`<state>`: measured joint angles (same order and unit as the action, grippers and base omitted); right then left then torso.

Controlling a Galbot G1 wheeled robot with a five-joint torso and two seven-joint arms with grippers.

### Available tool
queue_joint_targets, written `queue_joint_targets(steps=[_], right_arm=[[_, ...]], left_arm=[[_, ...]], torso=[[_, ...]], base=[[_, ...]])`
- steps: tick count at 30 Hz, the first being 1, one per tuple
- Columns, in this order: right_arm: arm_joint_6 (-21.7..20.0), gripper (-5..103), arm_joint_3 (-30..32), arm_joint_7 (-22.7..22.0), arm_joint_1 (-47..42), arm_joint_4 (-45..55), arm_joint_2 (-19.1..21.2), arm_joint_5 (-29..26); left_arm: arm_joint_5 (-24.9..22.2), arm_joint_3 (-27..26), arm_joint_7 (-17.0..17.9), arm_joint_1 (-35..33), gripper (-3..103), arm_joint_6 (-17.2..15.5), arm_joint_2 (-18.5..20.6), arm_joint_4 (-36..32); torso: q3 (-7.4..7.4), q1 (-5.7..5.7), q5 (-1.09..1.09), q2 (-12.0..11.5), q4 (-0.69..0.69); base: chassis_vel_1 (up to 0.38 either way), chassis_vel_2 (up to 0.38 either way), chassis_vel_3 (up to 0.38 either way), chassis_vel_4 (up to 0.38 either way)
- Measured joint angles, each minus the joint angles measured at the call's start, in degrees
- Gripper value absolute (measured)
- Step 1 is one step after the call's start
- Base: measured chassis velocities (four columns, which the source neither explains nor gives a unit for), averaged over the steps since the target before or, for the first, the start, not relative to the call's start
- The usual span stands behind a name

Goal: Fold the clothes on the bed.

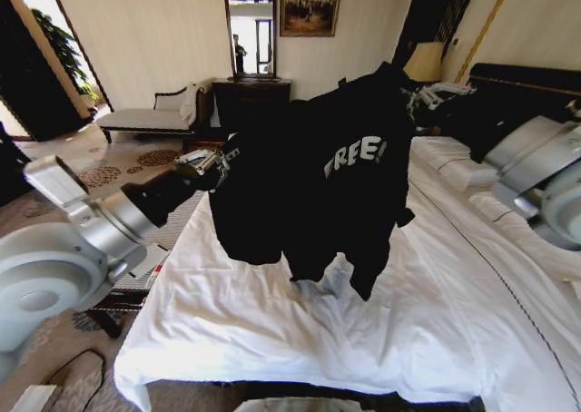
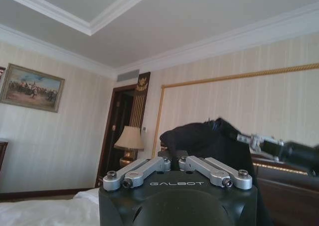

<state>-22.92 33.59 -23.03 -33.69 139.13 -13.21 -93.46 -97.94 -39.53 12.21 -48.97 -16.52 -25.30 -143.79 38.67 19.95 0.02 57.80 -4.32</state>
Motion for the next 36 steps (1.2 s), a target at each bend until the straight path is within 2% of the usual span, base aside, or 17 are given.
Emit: queue_joint_targets(steps=[2, 3, 5, 6, 8, 10, 11, 15, 17, 19, 21, 25, 28, 31, 34, 35, 36], right_arm=[[-1.3, 0, 0.7, -3.3, 0.1, 3.6, 0.1, -3.6], [-1.3, 0, 0.7, -3.3, 0.1, 3.6, 0.1, -3.6], [-2.0, 0, 1.2, -5.0, 0.6, 4.4, 0.5, -6.2], [-2.7, 0, 2.0, -6.7, 1.3, 4.7, 1.0, -9.3], [-3.0, 0, 2.4, -7.3, 1.5, 4.7, 1.2, -10.3], [-3.9, 0, 4.5, -10.0, 2.1, 4.7, 2.1, -15.2], [-3.9, 0, 4.5, -10.0, 2.1, 4.7, 2.1, -15.2], [-5.2, 0, 8.3, -14.2, 2.5, 4.7, 3.1, -23.7], [-5.3, 0, 8.7, -14.5, 2.4, 4.7, 3.1, -24.4], [-5.7, 0, 11.1, -16.6, 2.0, 4.6, 3.0, -28.6], [-5.8, 0, 11.5, -17.2, 1.9, 4.6, 2.9, -29.6], [-7.4, 0, 12.1, -18.9, 1.5, 4.5, 2.5, -32.0], [-8.7, 0, 11.3, -19.6, 1.5, 4.5, 2.4, -32.3], [-9.6, 0, 10.3, -20.2, 0.9, 4.4, 1.8, -32.1], [-9.9, 0, 8.8, -20.2, -3.2, 4.2, -0.8, -27.7], [-9.9, 0, 8.8, -20.2, -3.2, 4.2, -0.8, -27.7], [-9.9, 0, 8.1, -19.0, -5.8, 4.1, -2.0, -24.3]], left_arm=[[-4.3, -4.6, 1.2, -1.4, 2, -0.5, 0.7, 0.0], [-4.3, -4.6, 1.2, -1.4, 2, -0.5, 0.7, 0.0], [-7.2, -8.1, 1.6, -2.7, 2, -0.9, 1.3, 0.0], [-10.5, -12.4, 1.9, -5.2, 2, -1.4, 1.8, 0.1], [-11.7, -14.4, 1.9, -6.4, 2, -1.7, 1.9, 0.1], [-16.7, -23.9, 2.1, -12.4, 2, -2.8, 2.1, 0.2], [-16.7, -23.9, 2.1, -12.4, 2, -2.8, 2.1, 0.2], [-23.4, -33.5, 4.1, -16.6, 2, -4.3, 2.0, 0.2], [-24.2, -34.2, 4.4, -16.7, 2, -4.5, 2.1, 0.2], [-28.9, -39.3, 6.1, -19.0, 2, -5.6, 2.1, 0.2], [-29.6, -40.4, 6.3, -19.9, 2, -5.8, 2.1, 0.2], [-32.4, -47.1, 7.8, -28.7, 2, -6.9, 0.0, 0.2], [-31.8, -47.9, 7.9, -32.4, 2, -7.1, -1.2, 0.2], [-30.2, -45.9, 8.0, -32.9, 2, -7.1, -2.0, 0.2], [-23.7, -33.6, 8.9, -26.9, 2, -6.4, -2.1, 0.5], [-23.7, -33.6, 8.9, -26.9, 2, -6.4, -2.1, 0.5], [-20.8, -28.8, 8.9, -25.2, 2, -5.8, -2.0, 0.5]], torso=[[0.01, 0.0, 0.0, 0.0, 0.01], [0.01, 0.0, 0.0, 0.0, 0.01], [0.01, 0.01, -0.04, 0.0, 0.01], [0.01, 0.01, -0.05, 0.0, 0.02], [0.01, 0.02, -0.04, 0.0, 0.02], [0.01, 0.01, -0.02, 0.0, 0.02], [0.01, 0.01, -0.02, 0.0, 0.02], [0.01, 0.01, -0.04, 0.0, 0.01], [0.01, 0.01, -0.04, 0.0, 0.01], [0.01, 0.01, -0.03, 0.0, 0.01], [0.01, 0.01, -0.02, 0.0, 0.0], [0.01, 0.01, -0.02, 0.0, 0.01], [0.01, 0.01, -0.05, 0.0, 0.03], [0.01, 0.0, -0.04, 0.0, 0.04], [0.01, 0.0, -0.01, 0.0, 0.01], [0.01, 0.0, -0.01, 0.0, 0.01], [0.01, 0.01, -0.02, 0.0, -0.01]], base=[[0.0, 0.0, 0.0, 0.0], [0.0, 0.0, 0.0, 0.0], [0.0, 0.0, 0.0, 0.0], [0.0, 0.0, 0.0, 0.0], [0.0, 0.0, 0.0, 0.0], [0.0, 0.0, 0.0, 0.0], [0.0, 0.0, 0.0, 0.0], [0.0, 0.0, 0.0, 0.0], [0.0, 0.0, 0.0, 0.0], [0.0, 0.0, 0.0, 0.0], [0.0, 0.0, 0.0, 0.0], [0.0, 0.0, 0.0, 0.0], [0.0, 0.0, 0.0, 0.0], [0.0, 0.0, 0.0, 0.0], [0.0, 0.0, 0.0, 0.0], [0.0, 0.0, 0.0, 0.0], [0.0, 0.0, 0.0, 0.0]])
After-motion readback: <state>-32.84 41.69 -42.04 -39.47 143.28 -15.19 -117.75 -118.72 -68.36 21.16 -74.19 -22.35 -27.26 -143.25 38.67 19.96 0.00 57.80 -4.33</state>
